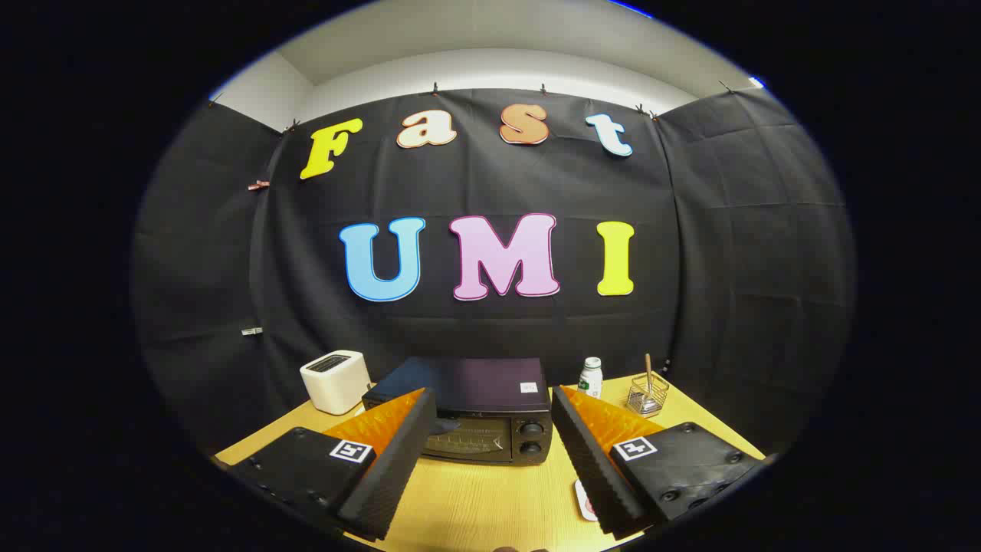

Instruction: Open the toaster oven, put the food inside, and close the toaster oven door.

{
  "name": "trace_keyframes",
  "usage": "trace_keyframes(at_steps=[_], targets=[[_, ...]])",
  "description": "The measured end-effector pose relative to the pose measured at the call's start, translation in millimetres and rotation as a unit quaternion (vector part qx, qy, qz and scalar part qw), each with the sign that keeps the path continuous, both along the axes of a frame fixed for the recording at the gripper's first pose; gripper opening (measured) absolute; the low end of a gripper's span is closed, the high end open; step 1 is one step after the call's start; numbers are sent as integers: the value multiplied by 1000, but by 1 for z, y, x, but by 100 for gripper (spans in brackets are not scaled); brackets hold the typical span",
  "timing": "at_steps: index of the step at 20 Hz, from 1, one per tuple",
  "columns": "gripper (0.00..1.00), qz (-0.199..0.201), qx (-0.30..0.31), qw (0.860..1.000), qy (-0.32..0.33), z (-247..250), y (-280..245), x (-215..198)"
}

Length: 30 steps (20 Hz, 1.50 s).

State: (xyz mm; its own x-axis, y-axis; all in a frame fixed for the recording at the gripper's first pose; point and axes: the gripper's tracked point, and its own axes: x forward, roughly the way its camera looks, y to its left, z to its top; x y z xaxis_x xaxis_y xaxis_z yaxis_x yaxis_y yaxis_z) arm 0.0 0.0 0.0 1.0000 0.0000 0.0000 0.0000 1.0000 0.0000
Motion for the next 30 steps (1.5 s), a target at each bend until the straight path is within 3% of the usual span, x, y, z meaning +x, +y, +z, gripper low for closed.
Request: trace_keyframes(at_steps=[17,30], targets=[[98,20,-14,1000,16,-10,23,10],[98,24,-21,999,24,-15,49,41]])
